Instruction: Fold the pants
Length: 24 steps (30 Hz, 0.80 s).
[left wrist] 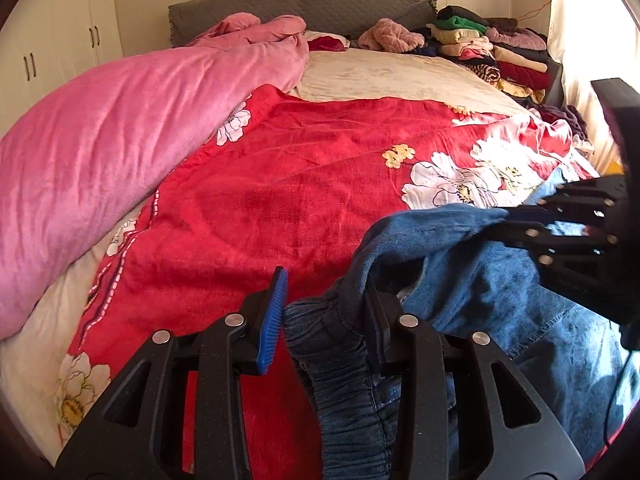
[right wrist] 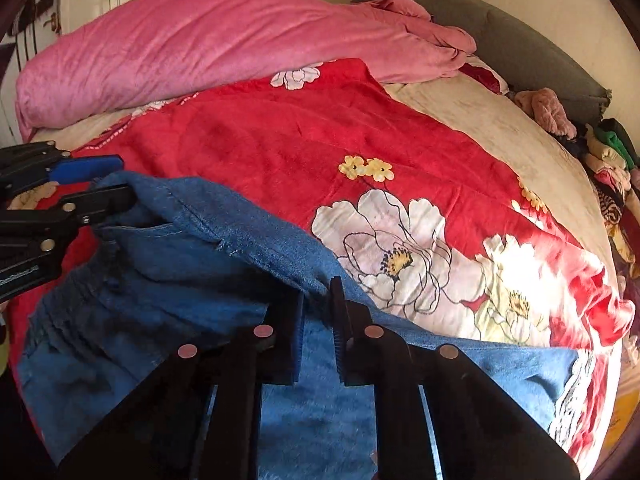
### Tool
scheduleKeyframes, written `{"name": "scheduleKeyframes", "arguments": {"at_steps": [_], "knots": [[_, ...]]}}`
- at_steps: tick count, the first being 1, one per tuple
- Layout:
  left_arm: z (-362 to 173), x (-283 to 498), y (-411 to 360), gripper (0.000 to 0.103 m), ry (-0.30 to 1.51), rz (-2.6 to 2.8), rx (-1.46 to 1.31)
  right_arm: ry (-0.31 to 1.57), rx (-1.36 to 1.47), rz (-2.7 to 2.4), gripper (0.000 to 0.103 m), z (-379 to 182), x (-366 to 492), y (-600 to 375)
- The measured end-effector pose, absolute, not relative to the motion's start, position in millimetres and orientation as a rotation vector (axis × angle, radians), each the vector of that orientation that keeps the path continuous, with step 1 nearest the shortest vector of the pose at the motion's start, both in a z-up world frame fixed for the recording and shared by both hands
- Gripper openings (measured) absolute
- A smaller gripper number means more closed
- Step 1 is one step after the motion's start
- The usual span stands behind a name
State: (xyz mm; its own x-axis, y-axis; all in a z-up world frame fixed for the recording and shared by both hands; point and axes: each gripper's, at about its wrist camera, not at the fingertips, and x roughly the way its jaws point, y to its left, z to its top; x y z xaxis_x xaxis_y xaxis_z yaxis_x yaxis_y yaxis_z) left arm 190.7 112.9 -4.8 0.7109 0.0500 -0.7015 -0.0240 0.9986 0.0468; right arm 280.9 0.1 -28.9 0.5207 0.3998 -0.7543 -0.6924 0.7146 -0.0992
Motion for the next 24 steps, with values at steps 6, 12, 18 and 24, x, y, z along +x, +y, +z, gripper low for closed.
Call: {"name": "scheduleKeyframes", "arguments": {"at_steps": [6, 12, 18, 24], "knots": [[5, 164, 102, 0.028, 0.744, 0.031, 0.048, 0.748, -0.229, 0.707, 0.008, -9, 232, -36], [16, 130, 94, 0.029, 0.726, 0.019, 0.061, 0.705, -0.159, 0.777, 0.007, 9, 164, -57], [13, 90, 96, 0.029, 0.754, -0.015, 0.073, 0.702, -0.126, 0.805, 0.007, 8, 106, -71], [-2, 54, 96, 0.029, 0.819, -0.035, 0.092, 0.744, -0.154, 0.836, 0.007, -11, 58, -71]]}}
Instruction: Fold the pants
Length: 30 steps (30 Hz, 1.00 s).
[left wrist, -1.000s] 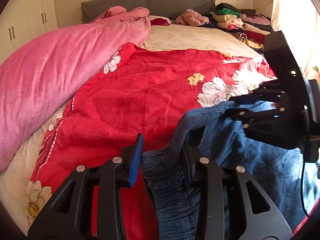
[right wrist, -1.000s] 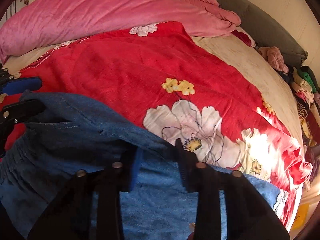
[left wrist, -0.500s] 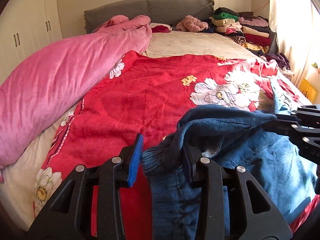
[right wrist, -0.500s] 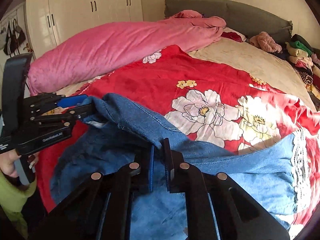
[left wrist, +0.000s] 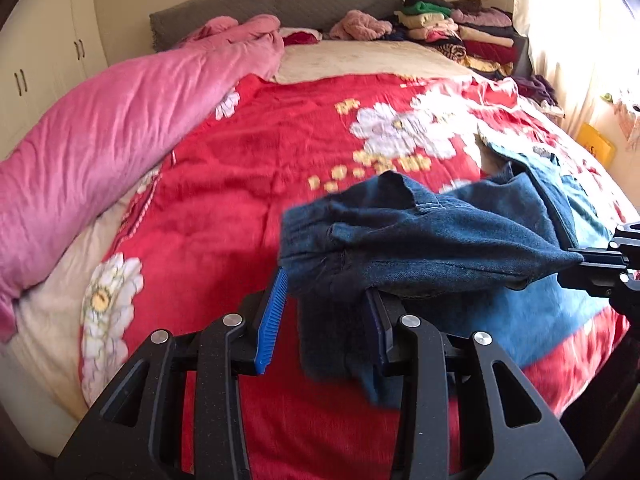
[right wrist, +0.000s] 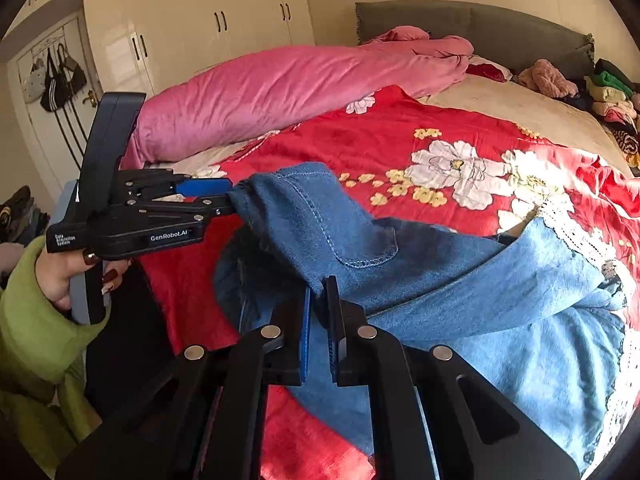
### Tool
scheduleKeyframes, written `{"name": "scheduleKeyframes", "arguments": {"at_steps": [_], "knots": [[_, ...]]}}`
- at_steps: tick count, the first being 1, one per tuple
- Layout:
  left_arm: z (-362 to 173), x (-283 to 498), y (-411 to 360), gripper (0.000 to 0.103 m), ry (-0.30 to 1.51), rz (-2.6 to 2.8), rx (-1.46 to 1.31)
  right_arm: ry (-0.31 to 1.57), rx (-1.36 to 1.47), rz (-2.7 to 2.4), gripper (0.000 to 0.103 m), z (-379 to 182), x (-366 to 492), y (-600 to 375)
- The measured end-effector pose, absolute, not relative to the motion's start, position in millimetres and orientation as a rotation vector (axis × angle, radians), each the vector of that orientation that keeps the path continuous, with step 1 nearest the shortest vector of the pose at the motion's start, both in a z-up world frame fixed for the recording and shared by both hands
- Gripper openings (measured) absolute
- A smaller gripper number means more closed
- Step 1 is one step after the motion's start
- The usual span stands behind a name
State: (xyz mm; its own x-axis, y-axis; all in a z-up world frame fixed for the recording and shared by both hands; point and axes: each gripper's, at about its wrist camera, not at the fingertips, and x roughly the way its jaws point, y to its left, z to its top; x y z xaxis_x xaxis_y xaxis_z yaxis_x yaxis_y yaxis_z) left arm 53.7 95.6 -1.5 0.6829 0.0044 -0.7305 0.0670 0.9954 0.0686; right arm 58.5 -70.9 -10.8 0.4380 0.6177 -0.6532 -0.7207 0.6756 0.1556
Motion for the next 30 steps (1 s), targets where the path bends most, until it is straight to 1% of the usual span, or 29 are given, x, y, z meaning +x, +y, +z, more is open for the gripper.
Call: {"name": "scheduleKeyframes", "arguments": {"at_steps": [5, 11, 14, 17, 23, 26, 28, 30], "knots": [[-10, 38, 100, 0.029, 0.853, -0.036, 0.101, 0.789, -0.208, 0.845, 0.007, -26, 42, -64], [-18, 29, 112, 0.029, 0.909, -0.061, 0.027, 0.864, -0.225, 0.822, 0.007, -50, 34, -61], [-14, 22, 129, 0.029, 0.911, -0.039, -0.043, 0.89, -0.208, 0.816, 0.007, -58, 38, -65], [0, 15, 137, 0.029, 0.875, -0.026, -0.09, 0.886, -0.219, 0.826, 0.007, -61, 32, -65], [22, 29, 103, 0.029, 0.821, -0.096, -0.061, 0.892, -0.233, 0.832, 0.007, -63, 31, -61], [6, 46, 81, 0.029, 0.853, -0.121, -0.016, 0.905, -0.225, 0.833, 0.01, -62, 31, -63], [-18, 55, 73, 0.029, 0.91, -0.085, 0.035, 0.91, -0.23, 0.824, 0.01, -57, 30, -65], [-34, 56, 72, 0.029, 0.944, -0.047, 0.076, 0.869, -0.211, 0.834, 0.014, -42, 24, -72]]}}
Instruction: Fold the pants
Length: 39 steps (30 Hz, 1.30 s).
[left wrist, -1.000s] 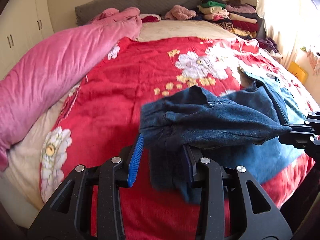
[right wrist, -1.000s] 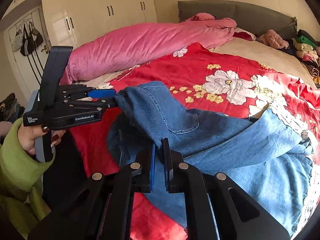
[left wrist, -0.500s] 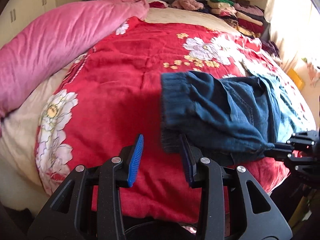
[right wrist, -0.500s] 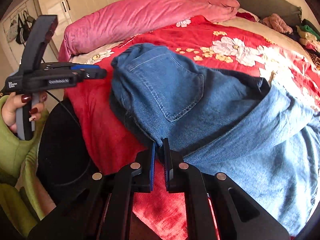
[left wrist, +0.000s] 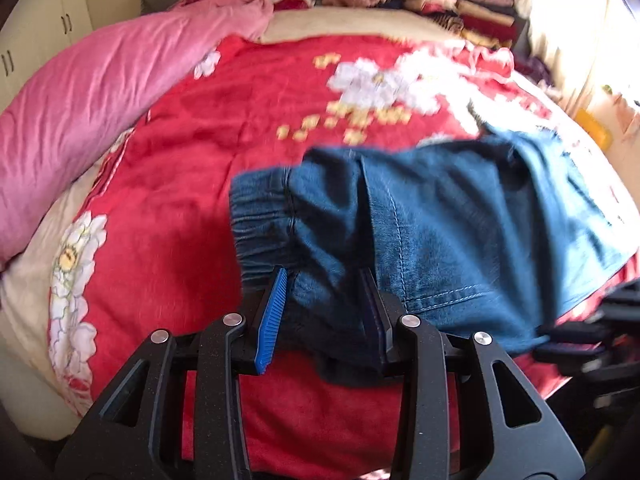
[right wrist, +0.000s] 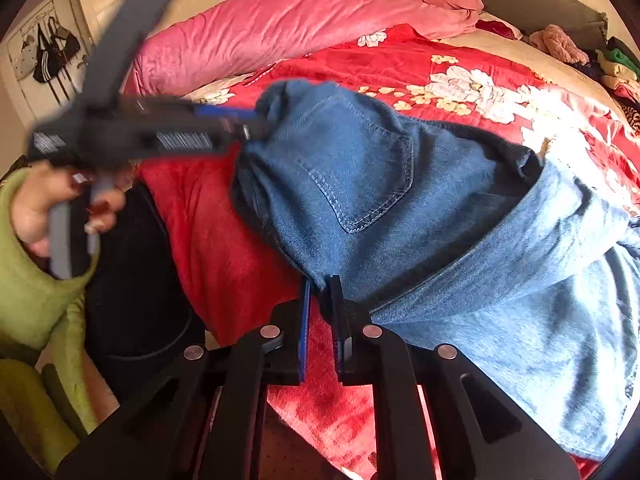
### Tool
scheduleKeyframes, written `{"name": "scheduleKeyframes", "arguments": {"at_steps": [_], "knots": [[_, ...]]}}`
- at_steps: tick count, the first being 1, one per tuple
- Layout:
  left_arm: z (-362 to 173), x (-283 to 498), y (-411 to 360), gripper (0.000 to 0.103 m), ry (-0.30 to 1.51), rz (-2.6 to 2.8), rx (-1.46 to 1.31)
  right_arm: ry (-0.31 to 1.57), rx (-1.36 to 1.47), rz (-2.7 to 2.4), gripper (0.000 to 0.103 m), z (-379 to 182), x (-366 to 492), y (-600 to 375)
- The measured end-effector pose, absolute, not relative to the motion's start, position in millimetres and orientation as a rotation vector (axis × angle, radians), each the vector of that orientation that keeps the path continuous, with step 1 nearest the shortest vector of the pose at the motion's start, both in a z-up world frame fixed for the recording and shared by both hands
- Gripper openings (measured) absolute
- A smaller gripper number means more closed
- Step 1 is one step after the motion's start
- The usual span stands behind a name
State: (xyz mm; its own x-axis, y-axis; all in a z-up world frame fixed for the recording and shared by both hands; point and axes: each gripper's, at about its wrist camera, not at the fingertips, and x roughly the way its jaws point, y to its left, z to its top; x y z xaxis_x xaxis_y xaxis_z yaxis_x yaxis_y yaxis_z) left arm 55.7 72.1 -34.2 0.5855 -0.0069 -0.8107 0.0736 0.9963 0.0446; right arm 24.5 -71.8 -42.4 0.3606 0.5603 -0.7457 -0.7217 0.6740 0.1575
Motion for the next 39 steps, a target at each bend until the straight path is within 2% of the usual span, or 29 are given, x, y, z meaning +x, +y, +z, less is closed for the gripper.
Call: {"name": "scheduleKeyframes", "arguments": {"at_steps": [4, 10, 13, 17, 22, 25, 27, 29, 34, 39], "knots": [[-37, 49, 78, 0.029, 0.942, -0.047, 0.066, 0.79, -0.199, 0.771, 0.03, -28, 28, -81], [-36, 49, 82, 0.029, 0.94, -0.057, 0.055, 1.001, -0.198, 0.677, 0.031, -82, 49, -69], [-35, 47, 80, 0.029, 0.936, -0.055, 0.049, 0.991, -0.157, 0.691, 0.031, -75, 47, -73], [-24, 39, 84, 0.038, 0.904, -0.067, -0.003, 0.936, -0.078, 0.686, 0.051, -55, 45, -96], [-6, 30, 81, 0.05, 0.859, -0.059, -0.003, 0.897, -0.013, 0.608, 0.059, -40, 50, -122], [4, 26, 76, 0.061, 0.836, -0.054, 0.015, 0.862, 0.018, 0.561, 0.069, -30, 54, -140], [8, 24, 71, 0.068, 0.827, -0.055, 0.029, 0.841, 0.033, 0.532, 0.07, -25, 56, -152], [12, 23, 65, 0.074, 0.819, -0.067, 0.038, 0.82, 0.05, 0.502, 0.077, -20, 58, -165], [17, 22, 42, 0.084, 0.804, -0.12, 0.054, 0.78, 0.084, 0.43, 0.082, -12, 61, -191], [14, 26, 11, 0.084, 0.816, -0.2, 0.059, 0.766, 0.116, 0.374, 0.085, -7, 71, -212]]}}
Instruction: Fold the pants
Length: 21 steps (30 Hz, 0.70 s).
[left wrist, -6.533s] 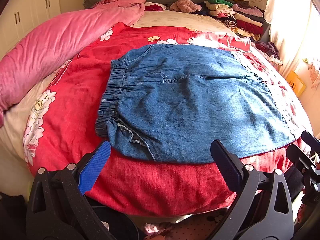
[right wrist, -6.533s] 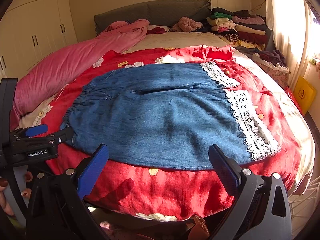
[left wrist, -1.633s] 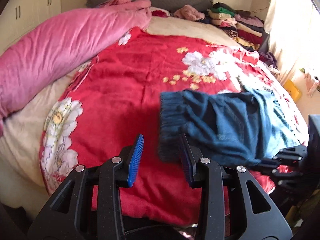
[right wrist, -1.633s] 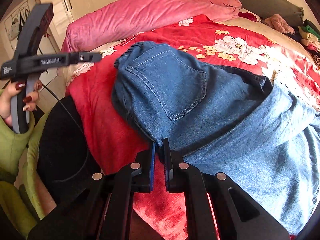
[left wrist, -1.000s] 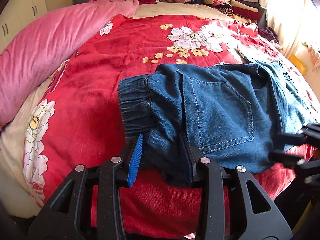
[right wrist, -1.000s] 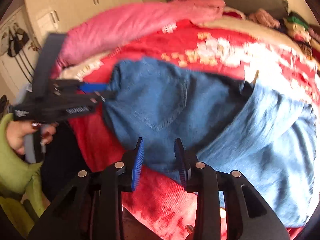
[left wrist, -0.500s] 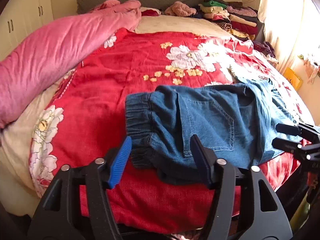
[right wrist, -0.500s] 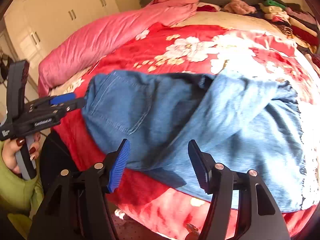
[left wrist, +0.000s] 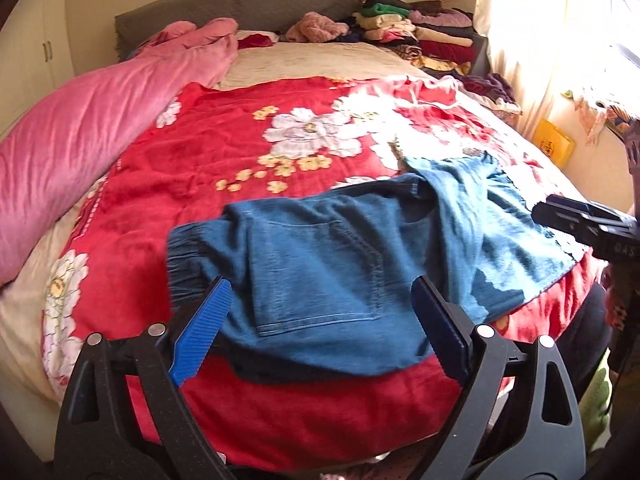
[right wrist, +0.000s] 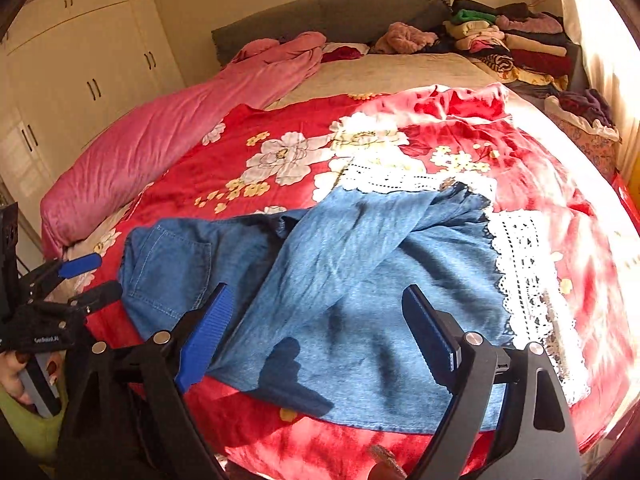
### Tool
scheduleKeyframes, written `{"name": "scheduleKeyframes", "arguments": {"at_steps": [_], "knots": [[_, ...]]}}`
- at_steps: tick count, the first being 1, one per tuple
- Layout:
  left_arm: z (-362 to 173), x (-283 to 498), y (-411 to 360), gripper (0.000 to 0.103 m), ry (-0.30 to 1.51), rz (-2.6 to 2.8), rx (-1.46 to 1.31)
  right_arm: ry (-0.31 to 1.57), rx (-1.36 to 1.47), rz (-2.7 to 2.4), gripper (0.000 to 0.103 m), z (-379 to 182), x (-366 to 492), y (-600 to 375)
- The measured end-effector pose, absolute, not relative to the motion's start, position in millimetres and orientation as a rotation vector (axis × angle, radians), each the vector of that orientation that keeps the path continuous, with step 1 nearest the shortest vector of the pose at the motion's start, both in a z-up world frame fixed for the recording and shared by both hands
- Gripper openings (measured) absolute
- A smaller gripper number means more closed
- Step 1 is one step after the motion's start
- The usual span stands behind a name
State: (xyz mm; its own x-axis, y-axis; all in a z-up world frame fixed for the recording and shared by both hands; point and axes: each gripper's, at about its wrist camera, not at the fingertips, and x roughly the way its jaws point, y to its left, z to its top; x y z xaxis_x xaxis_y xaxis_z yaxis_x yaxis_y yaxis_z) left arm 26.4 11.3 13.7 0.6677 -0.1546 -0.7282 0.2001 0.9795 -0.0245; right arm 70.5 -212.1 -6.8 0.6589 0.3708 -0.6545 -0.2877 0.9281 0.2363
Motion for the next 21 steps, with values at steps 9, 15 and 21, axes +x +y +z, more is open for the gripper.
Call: {"name": "scheduleKeyframes", "arguments": {"at_steps": [9, 15, 21], "knots": [[-7, 44, -46, 0.084, 0.873, -0.353, 0.076, 0.758, 0.081, 0.304, 0.086, 4, 99, -228], [-18, 58, -65, 0.084, 0.909, -0.388, 0.064, 0.788, 0.06, 0.305, 0.086, 5, 138, -222], [-29, 72, -79, 0.084, 0.935, -0.423, 0.037, 0.862, 0.091, 0.36, 0.086, -5, 188, -204]]}}
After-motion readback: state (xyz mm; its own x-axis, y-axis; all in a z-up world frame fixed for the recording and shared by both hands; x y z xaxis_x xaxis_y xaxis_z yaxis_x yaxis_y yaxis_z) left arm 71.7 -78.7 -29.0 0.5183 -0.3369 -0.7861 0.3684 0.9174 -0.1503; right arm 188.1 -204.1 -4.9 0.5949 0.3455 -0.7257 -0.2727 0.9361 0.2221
